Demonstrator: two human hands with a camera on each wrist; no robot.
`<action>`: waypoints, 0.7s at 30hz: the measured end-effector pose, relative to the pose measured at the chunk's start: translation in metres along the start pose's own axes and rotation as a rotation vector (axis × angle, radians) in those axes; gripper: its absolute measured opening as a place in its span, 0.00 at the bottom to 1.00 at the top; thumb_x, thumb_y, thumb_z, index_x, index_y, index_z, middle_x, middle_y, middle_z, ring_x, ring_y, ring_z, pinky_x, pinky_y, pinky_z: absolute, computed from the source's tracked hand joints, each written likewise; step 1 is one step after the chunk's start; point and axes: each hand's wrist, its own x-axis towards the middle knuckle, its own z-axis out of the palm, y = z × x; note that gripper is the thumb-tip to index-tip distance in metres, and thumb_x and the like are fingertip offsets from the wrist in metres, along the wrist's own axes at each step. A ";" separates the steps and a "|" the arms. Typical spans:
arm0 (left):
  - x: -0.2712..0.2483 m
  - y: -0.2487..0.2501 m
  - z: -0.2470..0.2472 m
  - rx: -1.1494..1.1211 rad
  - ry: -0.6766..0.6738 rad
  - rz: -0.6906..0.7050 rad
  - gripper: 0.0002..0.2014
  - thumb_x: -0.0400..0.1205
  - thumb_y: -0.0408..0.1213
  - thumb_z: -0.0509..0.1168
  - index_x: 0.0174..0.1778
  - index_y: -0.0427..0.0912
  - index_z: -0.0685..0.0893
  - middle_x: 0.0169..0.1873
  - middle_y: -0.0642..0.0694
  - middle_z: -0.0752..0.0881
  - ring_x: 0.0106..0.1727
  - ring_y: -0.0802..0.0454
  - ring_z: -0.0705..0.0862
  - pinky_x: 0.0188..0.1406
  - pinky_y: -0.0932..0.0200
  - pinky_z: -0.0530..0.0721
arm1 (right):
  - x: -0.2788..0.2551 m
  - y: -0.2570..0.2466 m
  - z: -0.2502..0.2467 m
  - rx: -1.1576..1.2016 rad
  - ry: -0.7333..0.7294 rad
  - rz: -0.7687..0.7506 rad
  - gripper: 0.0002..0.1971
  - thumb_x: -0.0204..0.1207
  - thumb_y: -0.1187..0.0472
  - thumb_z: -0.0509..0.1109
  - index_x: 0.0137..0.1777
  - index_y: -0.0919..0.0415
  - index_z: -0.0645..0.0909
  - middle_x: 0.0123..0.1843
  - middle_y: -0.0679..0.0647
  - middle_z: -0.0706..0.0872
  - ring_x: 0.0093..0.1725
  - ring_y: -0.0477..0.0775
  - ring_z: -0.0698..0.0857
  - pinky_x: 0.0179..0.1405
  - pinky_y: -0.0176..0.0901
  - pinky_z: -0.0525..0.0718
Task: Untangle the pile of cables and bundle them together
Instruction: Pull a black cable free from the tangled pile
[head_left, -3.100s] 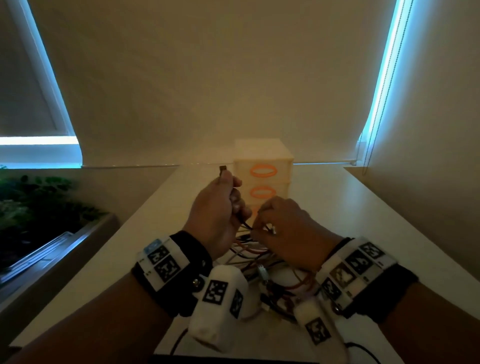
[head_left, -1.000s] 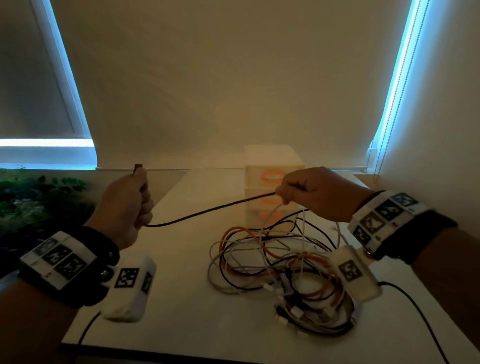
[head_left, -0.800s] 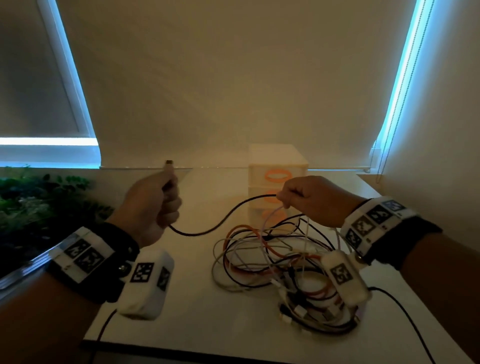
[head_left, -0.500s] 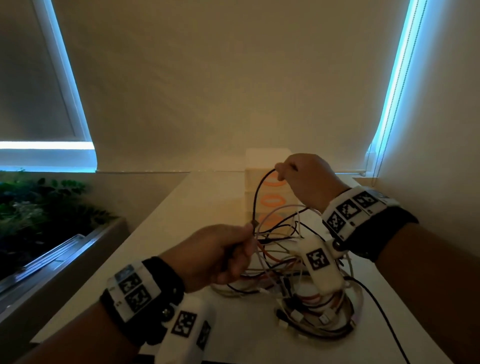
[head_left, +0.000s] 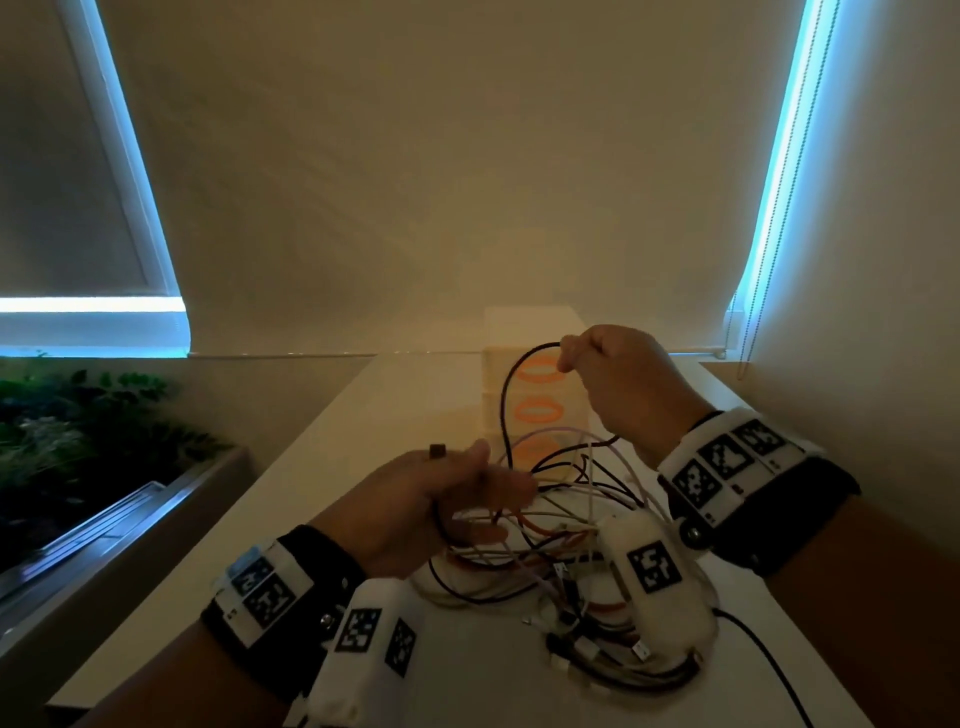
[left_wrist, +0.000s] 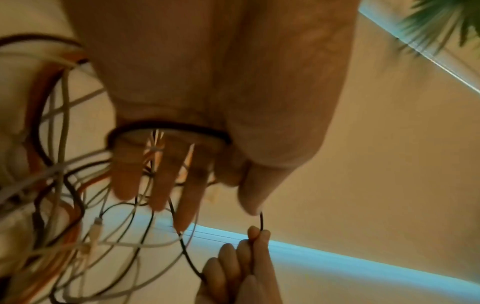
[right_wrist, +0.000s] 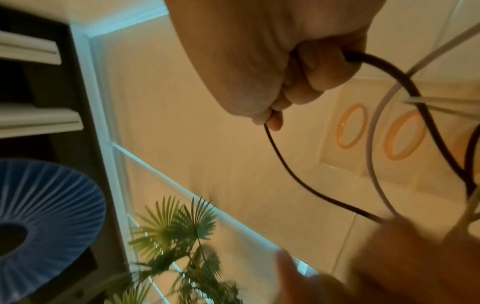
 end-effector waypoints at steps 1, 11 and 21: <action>0.000 -0.002 -0.001 0.032 -0.007 -0.030 0.26 0.86 0.51 0.58 0.38 0.31 0.89 0.64 0.31 0.89 0.69 0.37 0.86 0.73 0.32 0.77 | 0.003 0.000 -0.002 0.045 -0.010 0.027 0.17 0.86 0.51 0.61 0.40 0.57 0.85 0.13 0.42 0.71 0.16 0.42 0.67 0.24 0.39 0.65; 0.020 0.015 -0.002 -0.394 0.105 -0.037 0.31 0.90 0.55 0.55 0.69 0.28 0.84 0.66 0.24 0.85 0.60 0.26 0.88 0.59 0.31 0.88 | -0.025 -0.020 0.013 0.026 -0.355 -0.268 0.11 0.84 0.57 0.65 0.41 0.54 0.85 0.35 0.45 0.85 0.29 0.36 0.79 0.33 0.31 0.77; 0.026 0.035 -0.022 -0.397 0.337 0.150 0.30 0.93 0.53 0.50 0.63 0.30 0.88 0.26 0.44 0.80 0.24 0.50 0.81 0.23 0.63 0.82 | -0.044 0.010 0.025 -0.248 -0.677 -0.170 0.10 0.85 0.50 0.64 0.47 0.50 0.85 0.43 0.46 0.88 0.43 0.44 0.83 0.48 0.43 0.82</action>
